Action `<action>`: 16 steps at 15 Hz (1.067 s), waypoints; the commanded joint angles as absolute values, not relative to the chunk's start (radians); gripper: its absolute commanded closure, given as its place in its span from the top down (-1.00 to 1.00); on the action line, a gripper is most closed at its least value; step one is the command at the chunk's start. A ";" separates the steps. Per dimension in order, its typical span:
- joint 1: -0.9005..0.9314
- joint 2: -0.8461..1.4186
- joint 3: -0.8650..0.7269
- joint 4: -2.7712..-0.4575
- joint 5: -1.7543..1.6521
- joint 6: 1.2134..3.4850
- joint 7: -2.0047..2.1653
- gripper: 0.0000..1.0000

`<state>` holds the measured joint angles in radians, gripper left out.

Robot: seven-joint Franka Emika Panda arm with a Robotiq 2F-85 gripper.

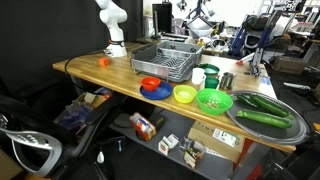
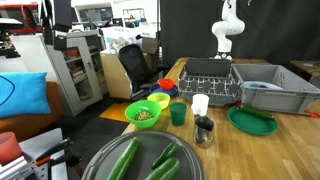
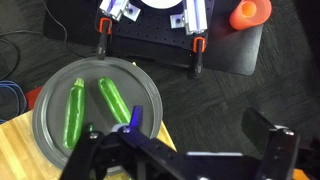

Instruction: Pick up one vegetable and put it on the green plate

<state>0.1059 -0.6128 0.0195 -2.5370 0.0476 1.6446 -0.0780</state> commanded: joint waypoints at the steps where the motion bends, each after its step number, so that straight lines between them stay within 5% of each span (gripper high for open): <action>1: 0.098 -0.612 0.027 -2.536 0.051 1.643 -0.081 1.00; 16: 0.016 -0.373 -0.114 -2.614 -0.037 2.018 -0.280 1.00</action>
<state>0.0383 -0.4693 -0.1168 -2.6370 -0.0055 1.9653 -0.2454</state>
